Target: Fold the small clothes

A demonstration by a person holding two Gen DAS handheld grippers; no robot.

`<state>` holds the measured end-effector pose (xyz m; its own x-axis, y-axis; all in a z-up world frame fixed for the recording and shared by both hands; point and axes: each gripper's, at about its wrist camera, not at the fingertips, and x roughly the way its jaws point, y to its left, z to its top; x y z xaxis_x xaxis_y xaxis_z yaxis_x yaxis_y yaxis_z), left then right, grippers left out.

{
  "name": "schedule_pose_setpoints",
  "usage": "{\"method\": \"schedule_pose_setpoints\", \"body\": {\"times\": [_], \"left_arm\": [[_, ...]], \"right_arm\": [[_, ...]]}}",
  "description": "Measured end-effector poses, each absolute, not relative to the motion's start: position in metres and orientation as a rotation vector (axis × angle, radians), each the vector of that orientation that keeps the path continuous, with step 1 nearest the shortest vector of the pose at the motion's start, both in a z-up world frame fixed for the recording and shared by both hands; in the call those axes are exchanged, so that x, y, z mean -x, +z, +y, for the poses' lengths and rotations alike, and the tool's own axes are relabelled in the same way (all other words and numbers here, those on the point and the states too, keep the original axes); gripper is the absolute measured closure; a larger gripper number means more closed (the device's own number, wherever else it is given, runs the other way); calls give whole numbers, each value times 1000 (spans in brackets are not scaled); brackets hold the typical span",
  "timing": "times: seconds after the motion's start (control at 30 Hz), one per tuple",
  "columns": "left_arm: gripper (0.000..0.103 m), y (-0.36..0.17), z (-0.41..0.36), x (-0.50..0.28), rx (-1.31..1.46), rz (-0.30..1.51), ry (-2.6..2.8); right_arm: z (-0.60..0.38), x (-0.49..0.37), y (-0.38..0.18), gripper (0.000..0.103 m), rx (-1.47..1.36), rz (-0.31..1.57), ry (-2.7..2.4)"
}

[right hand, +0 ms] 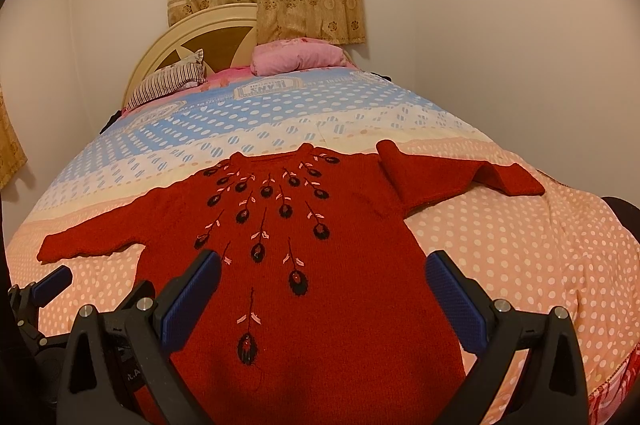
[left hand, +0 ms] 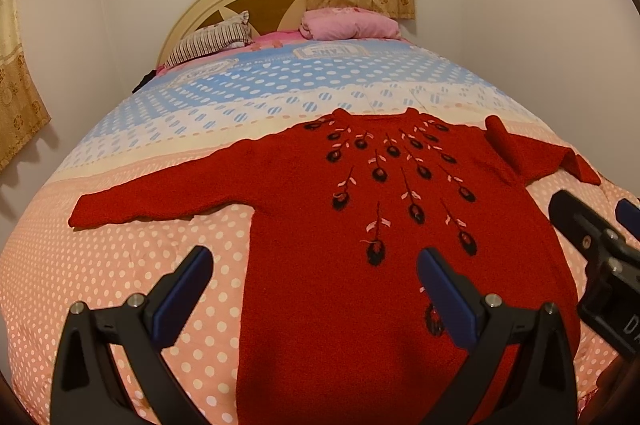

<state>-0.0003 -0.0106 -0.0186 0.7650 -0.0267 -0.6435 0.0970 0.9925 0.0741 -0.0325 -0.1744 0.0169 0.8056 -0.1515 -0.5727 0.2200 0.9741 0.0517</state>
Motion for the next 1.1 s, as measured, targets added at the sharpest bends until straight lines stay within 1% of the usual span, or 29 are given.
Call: {"method": "schedule_pose_setpoints", "body": {"times": [0.63,1.1], "left_arm": [[0,-20,-14,1,-112,705,-77],[0,-25,-16,-22,-124,704,-77]], "right_arm": [[-182,29,12,1,-136,641,-205],[-193,12,8,1,-124,651,-237]]}}
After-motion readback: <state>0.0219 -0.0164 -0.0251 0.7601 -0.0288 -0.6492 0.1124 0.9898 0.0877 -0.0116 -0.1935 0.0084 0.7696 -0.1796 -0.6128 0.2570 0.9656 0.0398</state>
